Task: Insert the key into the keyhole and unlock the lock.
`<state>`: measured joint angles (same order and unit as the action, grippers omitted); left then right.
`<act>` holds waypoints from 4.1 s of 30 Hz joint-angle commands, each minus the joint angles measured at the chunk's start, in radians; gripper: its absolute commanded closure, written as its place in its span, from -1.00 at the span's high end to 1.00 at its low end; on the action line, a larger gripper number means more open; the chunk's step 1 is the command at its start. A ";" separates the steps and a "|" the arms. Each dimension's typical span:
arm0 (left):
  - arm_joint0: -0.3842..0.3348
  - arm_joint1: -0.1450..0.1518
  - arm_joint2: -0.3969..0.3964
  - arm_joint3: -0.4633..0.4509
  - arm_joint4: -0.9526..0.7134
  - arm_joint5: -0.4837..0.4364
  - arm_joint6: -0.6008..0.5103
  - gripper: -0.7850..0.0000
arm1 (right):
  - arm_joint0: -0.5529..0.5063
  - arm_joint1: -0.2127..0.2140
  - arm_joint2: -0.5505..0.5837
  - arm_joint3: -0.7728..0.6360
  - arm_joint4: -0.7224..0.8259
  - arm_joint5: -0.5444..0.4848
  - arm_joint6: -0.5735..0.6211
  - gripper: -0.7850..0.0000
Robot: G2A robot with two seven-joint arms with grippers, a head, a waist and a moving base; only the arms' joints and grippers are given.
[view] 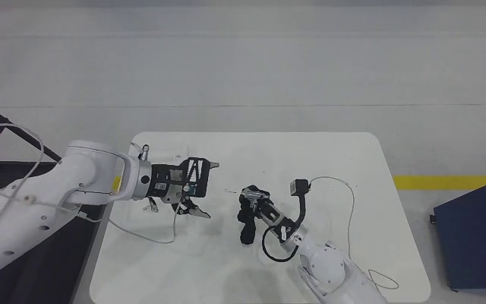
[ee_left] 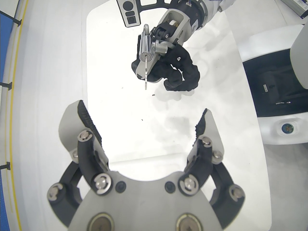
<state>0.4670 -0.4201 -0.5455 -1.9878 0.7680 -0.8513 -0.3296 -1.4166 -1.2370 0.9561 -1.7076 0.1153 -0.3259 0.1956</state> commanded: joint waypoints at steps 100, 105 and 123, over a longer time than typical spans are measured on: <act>0.605 -0.153 -0.153 -0.084 1.535 1.007 0.377 -1.00 | 0.000 0.000 0.000 0.000 0.000 0.000 0.000 -1.00; 0.623 -0.168 -0.167 -0.079 1.510 1.017 0.399 1.00 | 0.000 0.000 0.000 0.000 0.000 0.000 0.000 -1.00; 0.706 -0.181 -0.301 -0.068 1.446 0.980 0.449 1.00 | 0.000 0.000 0.000 0.000 0.000 0.000 0.000 -1.00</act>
<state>1.1683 -0.6015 -0.8379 -2.0562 2.2202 0.1308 0.1198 -1.4165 -1.2370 0.9561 -1.7076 0.1152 -0.3258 0.1957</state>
